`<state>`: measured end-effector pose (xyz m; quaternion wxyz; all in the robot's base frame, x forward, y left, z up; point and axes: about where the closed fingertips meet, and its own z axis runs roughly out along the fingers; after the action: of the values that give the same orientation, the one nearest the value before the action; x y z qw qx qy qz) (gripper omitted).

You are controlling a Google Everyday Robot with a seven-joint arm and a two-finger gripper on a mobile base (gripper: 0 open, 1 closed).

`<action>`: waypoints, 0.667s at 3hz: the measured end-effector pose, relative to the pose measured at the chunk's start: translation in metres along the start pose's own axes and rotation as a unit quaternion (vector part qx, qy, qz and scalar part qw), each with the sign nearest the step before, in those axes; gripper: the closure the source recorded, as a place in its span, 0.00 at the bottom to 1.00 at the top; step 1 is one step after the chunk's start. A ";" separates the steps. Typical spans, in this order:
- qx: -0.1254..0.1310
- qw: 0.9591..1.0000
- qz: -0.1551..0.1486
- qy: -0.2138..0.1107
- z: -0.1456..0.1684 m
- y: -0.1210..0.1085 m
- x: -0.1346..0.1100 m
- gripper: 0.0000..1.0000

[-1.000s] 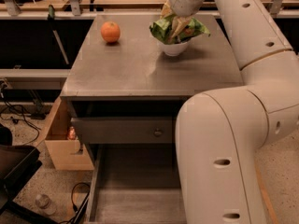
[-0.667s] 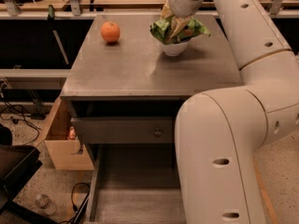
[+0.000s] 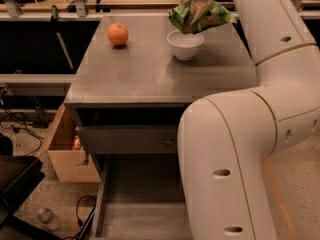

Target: Pick green rice chip bag from white bowl and place on counter

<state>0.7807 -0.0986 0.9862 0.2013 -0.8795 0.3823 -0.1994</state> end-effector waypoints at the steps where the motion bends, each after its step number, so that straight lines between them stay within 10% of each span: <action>1: 0.022 0.999 -0.021 0.021 -0.031 -0.011 0.006 1.00; 2: 0.058 0.998 -0.031 0.002 -0.065 -0.026 -0.011 1.00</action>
Offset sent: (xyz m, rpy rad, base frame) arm -0.0735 0.0337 0.1170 0.1441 -0.1255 0.1637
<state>0.7566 -0.0875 1.0514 0.2451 -0.8776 0.3426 -0.2289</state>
